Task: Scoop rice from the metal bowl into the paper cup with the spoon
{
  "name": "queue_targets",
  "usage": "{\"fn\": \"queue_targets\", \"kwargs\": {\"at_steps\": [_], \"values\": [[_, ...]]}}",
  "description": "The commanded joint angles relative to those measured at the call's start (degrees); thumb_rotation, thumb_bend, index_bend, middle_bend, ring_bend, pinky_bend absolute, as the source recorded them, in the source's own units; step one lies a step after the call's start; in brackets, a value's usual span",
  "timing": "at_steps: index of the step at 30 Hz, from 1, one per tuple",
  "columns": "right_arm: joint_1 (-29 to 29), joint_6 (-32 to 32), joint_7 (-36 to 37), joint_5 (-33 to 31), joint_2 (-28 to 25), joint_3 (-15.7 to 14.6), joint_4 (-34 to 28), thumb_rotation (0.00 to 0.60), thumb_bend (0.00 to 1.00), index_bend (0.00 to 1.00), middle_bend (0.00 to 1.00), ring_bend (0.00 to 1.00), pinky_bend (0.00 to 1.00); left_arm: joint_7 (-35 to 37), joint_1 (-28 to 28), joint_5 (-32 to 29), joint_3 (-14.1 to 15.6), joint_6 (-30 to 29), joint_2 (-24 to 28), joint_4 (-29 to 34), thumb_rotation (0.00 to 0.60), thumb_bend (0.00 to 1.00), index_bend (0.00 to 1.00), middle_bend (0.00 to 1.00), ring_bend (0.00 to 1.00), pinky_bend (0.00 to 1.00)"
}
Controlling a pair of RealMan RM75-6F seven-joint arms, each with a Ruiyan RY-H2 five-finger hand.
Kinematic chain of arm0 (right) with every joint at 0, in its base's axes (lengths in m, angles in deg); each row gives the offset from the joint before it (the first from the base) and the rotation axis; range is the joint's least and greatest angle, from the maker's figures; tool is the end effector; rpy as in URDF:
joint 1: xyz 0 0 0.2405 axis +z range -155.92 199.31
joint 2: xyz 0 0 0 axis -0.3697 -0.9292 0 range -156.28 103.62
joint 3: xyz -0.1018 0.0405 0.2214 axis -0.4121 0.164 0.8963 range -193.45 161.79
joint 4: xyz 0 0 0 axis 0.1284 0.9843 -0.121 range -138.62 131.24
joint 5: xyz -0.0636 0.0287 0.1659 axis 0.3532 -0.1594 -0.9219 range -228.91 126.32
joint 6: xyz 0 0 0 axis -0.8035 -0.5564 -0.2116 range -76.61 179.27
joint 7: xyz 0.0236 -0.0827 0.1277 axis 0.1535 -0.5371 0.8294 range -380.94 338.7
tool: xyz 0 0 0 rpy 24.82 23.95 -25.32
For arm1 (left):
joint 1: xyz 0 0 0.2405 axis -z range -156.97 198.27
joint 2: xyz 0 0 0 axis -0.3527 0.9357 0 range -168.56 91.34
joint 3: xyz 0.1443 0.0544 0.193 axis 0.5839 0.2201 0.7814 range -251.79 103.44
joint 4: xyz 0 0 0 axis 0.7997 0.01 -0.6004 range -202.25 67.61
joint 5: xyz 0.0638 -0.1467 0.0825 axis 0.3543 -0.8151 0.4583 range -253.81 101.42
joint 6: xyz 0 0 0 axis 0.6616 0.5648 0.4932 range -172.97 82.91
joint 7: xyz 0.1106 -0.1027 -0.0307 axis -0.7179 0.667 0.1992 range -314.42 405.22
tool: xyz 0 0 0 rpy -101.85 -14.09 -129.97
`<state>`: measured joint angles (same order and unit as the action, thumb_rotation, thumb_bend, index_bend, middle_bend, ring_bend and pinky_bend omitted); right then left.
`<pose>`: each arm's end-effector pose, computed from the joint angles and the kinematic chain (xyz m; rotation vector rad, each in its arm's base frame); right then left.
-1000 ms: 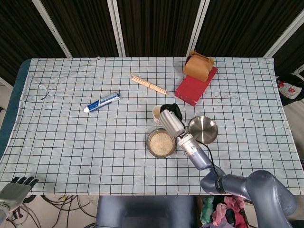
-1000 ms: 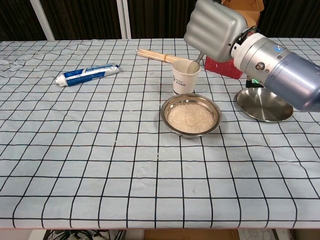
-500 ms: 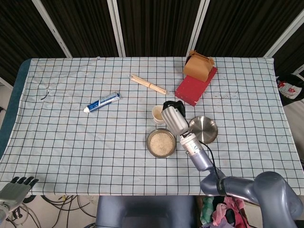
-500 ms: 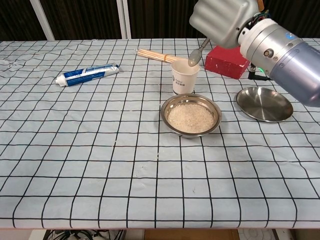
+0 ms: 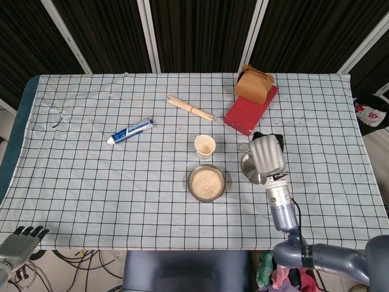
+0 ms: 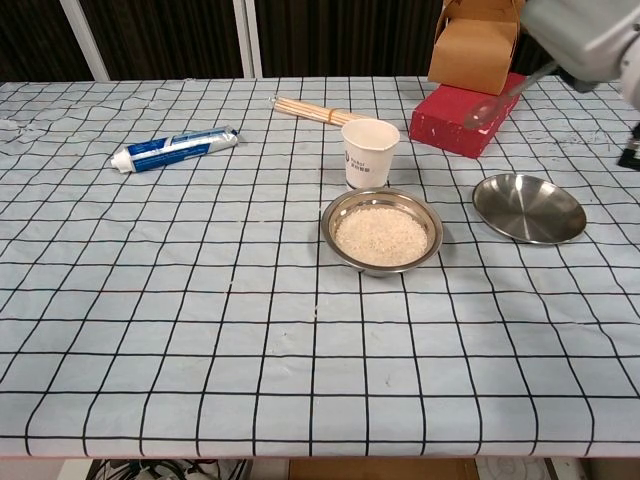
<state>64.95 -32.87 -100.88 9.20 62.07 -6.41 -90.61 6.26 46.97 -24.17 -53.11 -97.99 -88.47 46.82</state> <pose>-0.1341 -0.3497 0.0831 1.4976 0.0367 0.3447 -0.3157 0.1448 0.1461 -1.8798 -1.1310 0.1922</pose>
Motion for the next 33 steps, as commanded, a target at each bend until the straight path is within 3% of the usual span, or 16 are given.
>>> {"fn": "queue_targets", "kwargs": {"at_steps": [1,11,21,23,33], "values": [[-3.28,-0.63,3.15,-2.89,-1.28,-0.75,-0.83,0.600,0.47,0.66,1.00,1.00,1.00,-0.13,-0.10,0.02,-0.01,-0.21,-0.12,-0.02,0.600,0.06,0.00,0.00,0.00,0.00],[-7.11,1.71,10.18,-7.33,2.35,-1.25,5.35,0.600,0.46,0.66,1.00,1.00,1.00,-0.24,-0.20,-0.22,-0.10,-0.48,-0.35,-0.05,0.600,0.06,0.00,0.00,0.00,0.00],[-7.46,3.09,12.09,-8.49,7.71,-0.51,10.53,0.600,0.44,0.66,1.00,1.00,1.00,-0.10,0.01,-0.42,-0.15,-0.14,-0.19,0.04,0.600,0.06,0.00,0.00,0.00,0.00],[-7.70,3.15,12.54,-9.25,8.56,0.06,11.14,0.600,0.43,0.62,1.00,1.00,1.00,0.03,-0.02,-0.34,-0.13,-0.13,-0.13,0.08,0.600,0.06,0.00,0.00,0.00,0.00],[-8.70,2.53,13.47,-8.96,9.05,0.51,11.01,0.600,0.39,0.27,0.99,1.00,1.00,0.18,0.04,-0.22,-0.12,0.04,-0.03,0.07,0.600,0.06,0.00,0.00,0.00,0.00]]}}
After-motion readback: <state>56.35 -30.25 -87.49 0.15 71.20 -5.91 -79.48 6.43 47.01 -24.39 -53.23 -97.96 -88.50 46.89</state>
